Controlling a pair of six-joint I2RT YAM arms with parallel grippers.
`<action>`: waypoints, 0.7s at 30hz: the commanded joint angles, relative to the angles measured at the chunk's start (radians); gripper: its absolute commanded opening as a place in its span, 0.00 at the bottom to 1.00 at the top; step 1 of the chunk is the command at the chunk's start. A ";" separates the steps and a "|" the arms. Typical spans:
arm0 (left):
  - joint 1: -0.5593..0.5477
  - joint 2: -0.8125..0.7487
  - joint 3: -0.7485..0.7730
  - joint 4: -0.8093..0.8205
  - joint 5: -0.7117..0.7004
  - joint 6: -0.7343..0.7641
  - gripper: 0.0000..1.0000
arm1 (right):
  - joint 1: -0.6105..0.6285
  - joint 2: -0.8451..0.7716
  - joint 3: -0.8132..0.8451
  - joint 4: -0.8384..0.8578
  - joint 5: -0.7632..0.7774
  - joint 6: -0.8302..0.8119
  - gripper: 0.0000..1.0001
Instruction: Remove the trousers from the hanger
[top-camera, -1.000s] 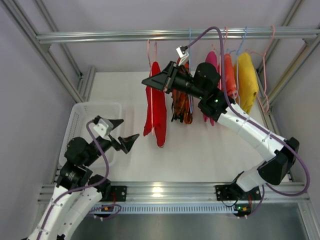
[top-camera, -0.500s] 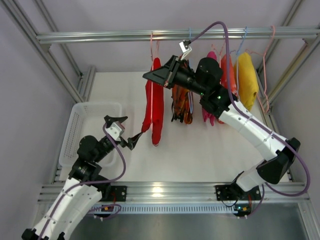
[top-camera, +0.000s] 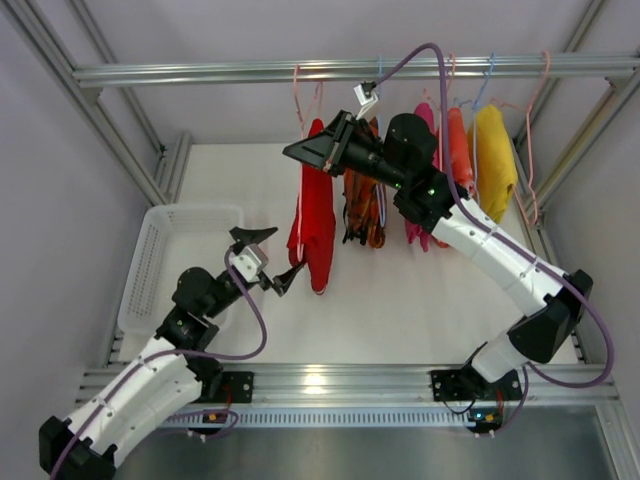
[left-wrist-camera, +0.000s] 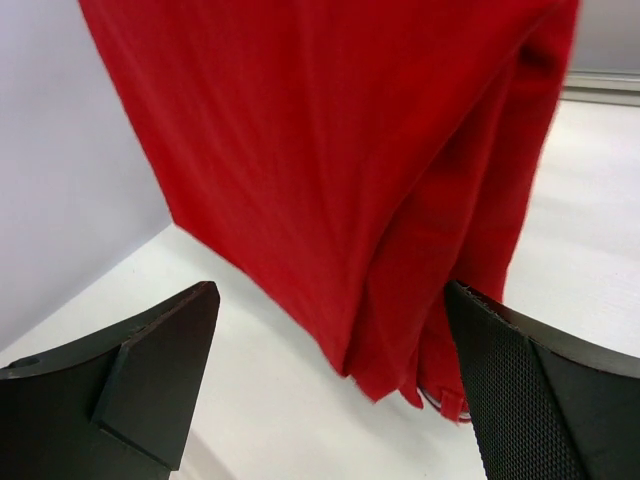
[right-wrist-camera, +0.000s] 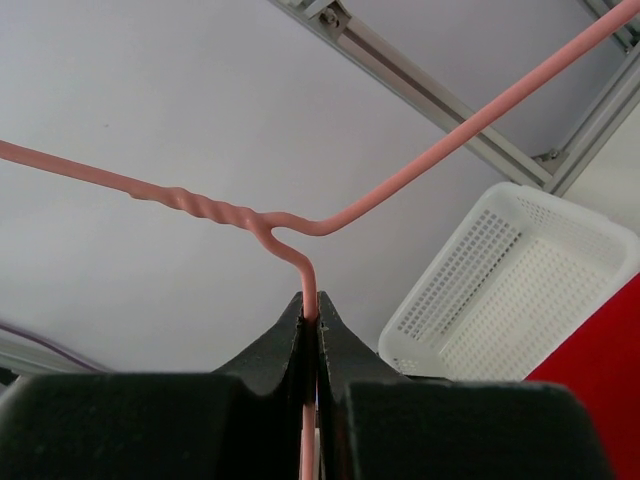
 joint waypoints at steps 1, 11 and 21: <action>-0.068 0.023 -0.007 0.143 -0.054 0.051 0.99 | -0.007 -0.029 0.098 0.133 0.015 0.012 0.00; -0.151 0.131 0.045 0.224 -0.405 0.096 0.99 | -0.008 -0.050 0.071 0.141 -0.004 0.009 0.00; -0.151 0.168 0.056 0.295 -0.428 0.125 0.99 | -0.008 -0.062 0.055 0.139 -0.018 0.008 0.00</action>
